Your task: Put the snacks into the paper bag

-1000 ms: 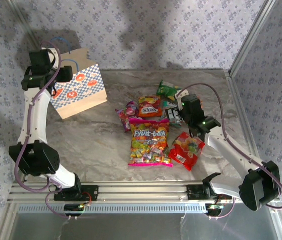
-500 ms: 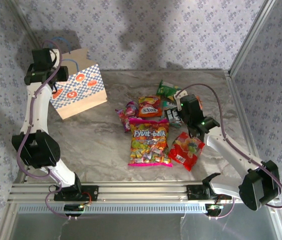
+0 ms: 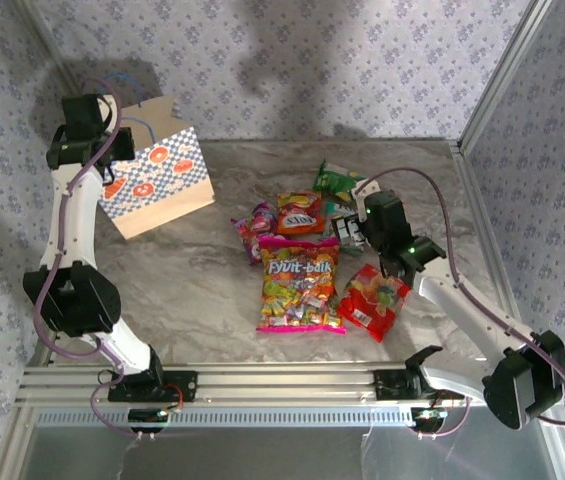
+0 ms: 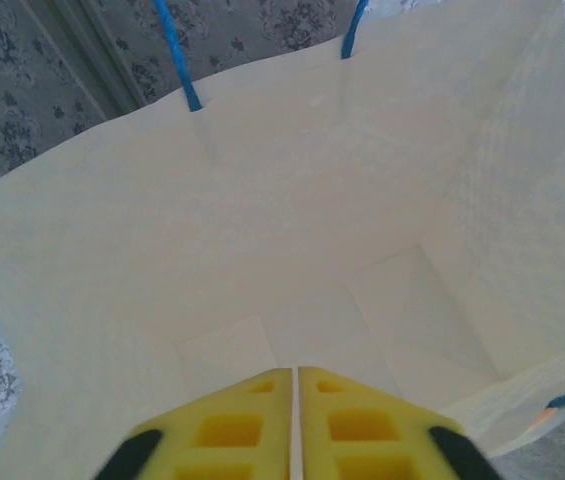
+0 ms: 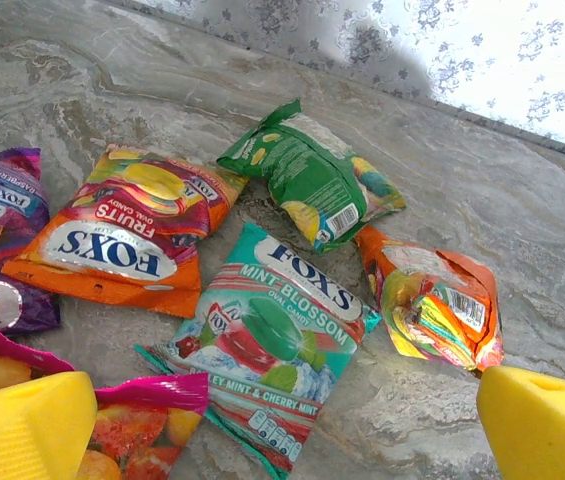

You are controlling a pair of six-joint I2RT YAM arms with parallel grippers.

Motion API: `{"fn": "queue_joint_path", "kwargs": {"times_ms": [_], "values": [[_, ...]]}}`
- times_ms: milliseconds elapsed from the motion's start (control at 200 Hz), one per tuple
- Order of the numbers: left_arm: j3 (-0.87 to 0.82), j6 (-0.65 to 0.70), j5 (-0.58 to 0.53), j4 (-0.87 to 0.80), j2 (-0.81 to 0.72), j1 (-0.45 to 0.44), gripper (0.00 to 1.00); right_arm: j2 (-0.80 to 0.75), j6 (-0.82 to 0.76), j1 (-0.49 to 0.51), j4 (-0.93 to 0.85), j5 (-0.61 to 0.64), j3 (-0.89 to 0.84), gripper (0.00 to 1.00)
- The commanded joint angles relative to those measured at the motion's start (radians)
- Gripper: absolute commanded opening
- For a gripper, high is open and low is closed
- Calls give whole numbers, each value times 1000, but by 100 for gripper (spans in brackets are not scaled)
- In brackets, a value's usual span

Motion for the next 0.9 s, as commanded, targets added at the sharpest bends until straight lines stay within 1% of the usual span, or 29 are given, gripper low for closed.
{"fn": "queue_joint_path", "kwargs": {"times_ms": [0, 310, 450, 625, 765, 894], "values": [[58, -11, 30, -57, 26, 4, 0, -25, 22, 9, -25, 32, 4, 100], [79, -38, 50, -122, -34, -1, 0, -51, 25, 12, -40, 41, -7, 100], [88, -29, 24, -183, -67, -32, 0, -69, 34, 14, -43, 38, -20, 100], [82, -39, -45, -245, -116, -97, 0, -103, 31, 15, -51, 38, -37, 100], [78, -56, -141, -312, -145, -166, 0, -140, 40, 15, -54, 36, -58, 100], [31, -90, -216, -363, -182, -223, 0, -169, 46, 15, -63, 33, -74, 100]]}}
